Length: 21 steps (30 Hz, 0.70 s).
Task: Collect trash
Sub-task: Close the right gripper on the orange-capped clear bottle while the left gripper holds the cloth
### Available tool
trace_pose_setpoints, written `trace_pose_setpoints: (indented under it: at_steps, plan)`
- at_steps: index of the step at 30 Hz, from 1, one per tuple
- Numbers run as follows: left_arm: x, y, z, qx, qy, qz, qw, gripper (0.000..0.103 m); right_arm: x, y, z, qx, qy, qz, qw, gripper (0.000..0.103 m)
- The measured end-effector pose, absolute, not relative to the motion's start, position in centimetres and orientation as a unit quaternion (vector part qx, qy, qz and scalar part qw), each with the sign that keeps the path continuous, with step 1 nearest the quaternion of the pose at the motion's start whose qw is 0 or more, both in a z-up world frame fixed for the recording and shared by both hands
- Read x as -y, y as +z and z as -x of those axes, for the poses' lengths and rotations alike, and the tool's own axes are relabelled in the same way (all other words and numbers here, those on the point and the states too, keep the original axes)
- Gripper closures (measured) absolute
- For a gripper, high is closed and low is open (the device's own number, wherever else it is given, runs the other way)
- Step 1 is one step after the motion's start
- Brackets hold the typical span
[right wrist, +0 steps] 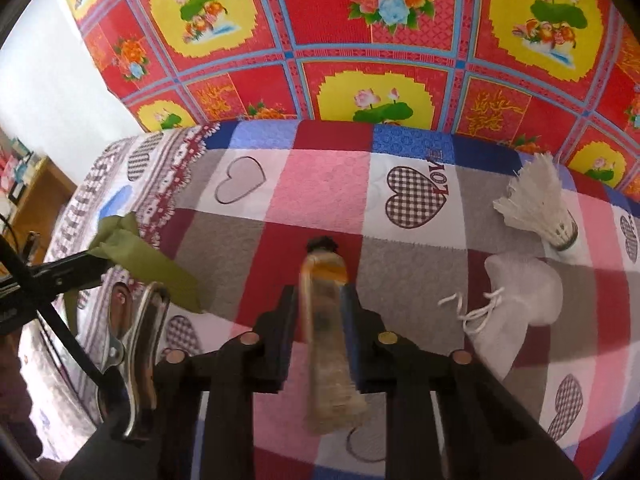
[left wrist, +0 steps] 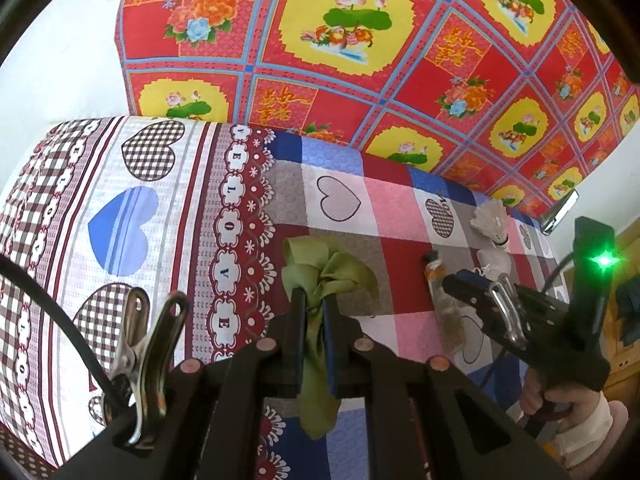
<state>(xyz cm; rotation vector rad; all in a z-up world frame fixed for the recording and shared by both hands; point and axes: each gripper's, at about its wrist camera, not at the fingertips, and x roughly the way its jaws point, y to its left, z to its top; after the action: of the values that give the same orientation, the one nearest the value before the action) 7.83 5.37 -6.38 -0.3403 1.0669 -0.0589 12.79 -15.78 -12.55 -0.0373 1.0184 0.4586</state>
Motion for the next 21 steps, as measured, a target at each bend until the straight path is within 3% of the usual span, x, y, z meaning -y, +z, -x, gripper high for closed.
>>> trace_pose_setpoints:
  at_steps: [16, 21]
  plan:
    - [-5.5, -6.0, -7.7, -0.502, -0.073, 0.154, 0.848, 0.095, 18.7, -13.5, -11.6, -0.501, 0.171, -0.039, 0.848, 0.088]
    - [-5.9, -6.1, -7.5, -0.503, -0.068, 0.158, 0.847, 0.095, 17.6, -13.7, -11.9, -0.509, 0.184, -0.039, 0.840, 0.071]
